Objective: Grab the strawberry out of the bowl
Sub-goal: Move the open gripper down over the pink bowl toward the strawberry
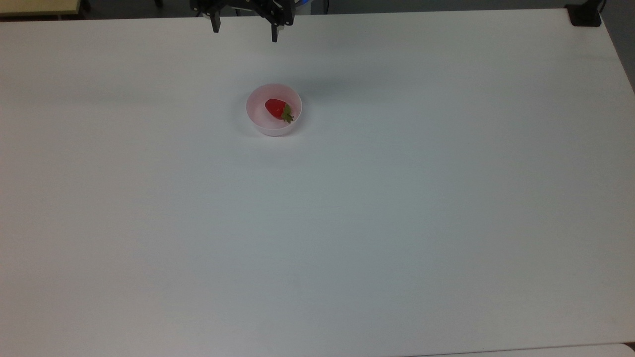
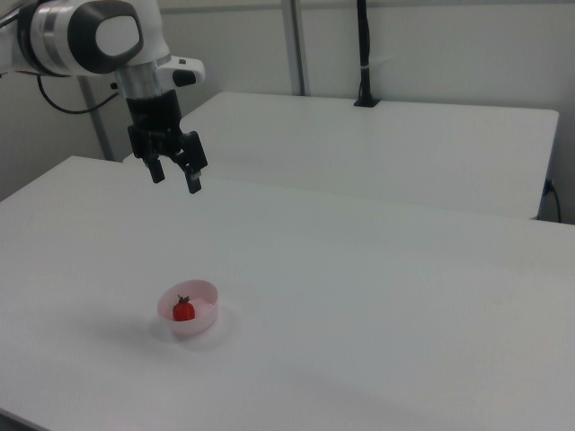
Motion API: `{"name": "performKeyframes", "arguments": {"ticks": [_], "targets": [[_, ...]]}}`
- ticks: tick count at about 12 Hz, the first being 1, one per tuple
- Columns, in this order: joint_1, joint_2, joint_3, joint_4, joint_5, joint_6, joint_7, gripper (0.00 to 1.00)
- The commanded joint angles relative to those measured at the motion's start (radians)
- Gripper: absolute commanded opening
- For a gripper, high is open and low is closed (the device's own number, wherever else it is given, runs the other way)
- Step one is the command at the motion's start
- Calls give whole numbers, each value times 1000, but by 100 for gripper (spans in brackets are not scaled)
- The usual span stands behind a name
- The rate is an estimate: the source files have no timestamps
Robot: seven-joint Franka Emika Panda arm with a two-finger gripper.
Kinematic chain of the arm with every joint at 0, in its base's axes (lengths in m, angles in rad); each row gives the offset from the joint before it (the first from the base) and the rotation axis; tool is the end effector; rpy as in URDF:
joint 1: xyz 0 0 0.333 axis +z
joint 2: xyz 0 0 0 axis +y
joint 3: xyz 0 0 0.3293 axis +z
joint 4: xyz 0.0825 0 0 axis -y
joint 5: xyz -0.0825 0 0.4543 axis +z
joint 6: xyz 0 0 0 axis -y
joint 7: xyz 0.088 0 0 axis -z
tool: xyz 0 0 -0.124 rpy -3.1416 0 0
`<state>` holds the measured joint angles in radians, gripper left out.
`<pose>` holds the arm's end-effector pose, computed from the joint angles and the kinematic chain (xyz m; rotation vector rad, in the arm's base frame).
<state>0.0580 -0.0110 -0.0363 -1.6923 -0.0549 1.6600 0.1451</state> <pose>0.6249 0.0071 0.5694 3.0803 -0.1818 -0.0258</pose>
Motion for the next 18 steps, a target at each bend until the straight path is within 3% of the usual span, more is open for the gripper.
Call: {"name": "performKeyframes", "arguments": {"ticks": [1, 5, 8, 11, 14, 16, 18], "targets": [[6, -9, -8, -10, 7, -14, -19, 100], [5, -7, -8, -10, 6, -14, -22, 100], [3, -12, -8, -38, 6, -14, -221, 100], [9, -12, -8, -133, 4, 13, -520, 100], [14, -10, -7, -290, -20, 157, -738, 97], [14, 9, -4, -366, -63, 279, -759, 97], [28, 35, -4, -398, -97, 314, -801, 89]]}}
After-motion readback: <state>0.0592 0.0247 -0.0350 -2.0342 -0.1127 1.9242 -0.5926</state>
